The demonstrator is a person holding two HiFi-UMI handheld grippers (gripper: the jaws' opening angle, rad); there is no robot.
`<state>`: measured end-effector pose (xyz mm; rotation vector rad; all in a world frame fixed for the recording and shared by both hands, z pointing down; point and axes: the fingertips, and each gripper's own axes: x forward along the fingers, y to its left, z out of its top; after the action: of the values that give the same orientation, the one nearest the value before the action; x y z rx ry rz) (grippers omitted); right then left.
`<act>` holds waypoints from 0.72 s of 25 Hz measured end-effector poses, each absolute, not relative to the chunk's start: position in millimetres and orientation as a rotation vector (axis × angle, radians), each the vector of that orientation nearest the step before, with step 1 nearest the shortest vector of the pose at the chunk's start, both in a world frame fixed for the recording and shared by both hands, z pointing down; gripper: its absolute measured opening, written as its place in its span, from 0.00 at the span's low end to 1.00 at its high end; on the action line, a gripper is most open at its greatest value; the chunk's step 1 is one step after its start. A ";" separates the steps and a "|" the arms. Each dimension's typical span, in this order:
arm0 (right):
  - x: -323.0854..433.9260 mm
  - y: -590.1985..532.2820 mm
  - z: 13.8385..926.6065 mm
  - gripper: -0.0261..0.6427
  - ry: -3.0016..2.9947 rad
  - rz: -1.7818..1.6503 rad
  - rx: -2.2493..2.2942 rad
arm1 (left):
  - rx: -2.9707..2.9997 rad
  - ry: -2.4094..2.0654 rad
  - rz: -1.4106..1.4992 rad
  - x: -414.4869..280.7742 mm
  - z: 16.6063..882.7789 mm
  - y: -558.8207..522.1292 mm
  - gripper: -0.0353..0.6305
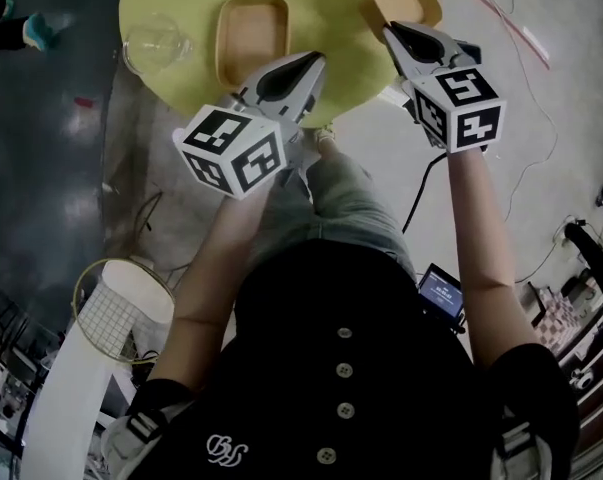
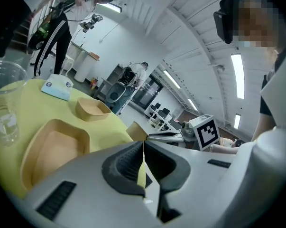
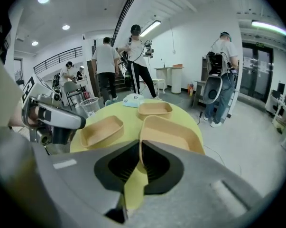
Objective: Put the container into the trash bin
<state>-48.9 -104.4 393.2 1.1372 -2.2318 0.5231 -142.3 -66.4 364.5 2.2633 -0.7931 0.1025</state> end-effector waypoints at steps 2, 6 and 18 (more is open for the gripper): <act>-43.9 -98.2 388.4 0.06 -2.237 0.543 1.163 | 2.294 -0.768 0.123 -141.3 359.0 -66.1 0.08; -45.0 -86.5 371.3 0.06 -2.258 0.553 1.194 | 2.354 -0.739 0.133 -143.3 341.8 -68.4 0.08; -52.2 -46.3 324.0 0.06 -2.277 0.512 1.442 | 2.458 -0.585 0.151 -128.5 313.5 -44.8 0.08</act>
<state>-52.2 -46.3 324.0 1.4416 -2.2774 0.5118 -128.5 -44.8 313.5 2.4582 -0.5846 0.1509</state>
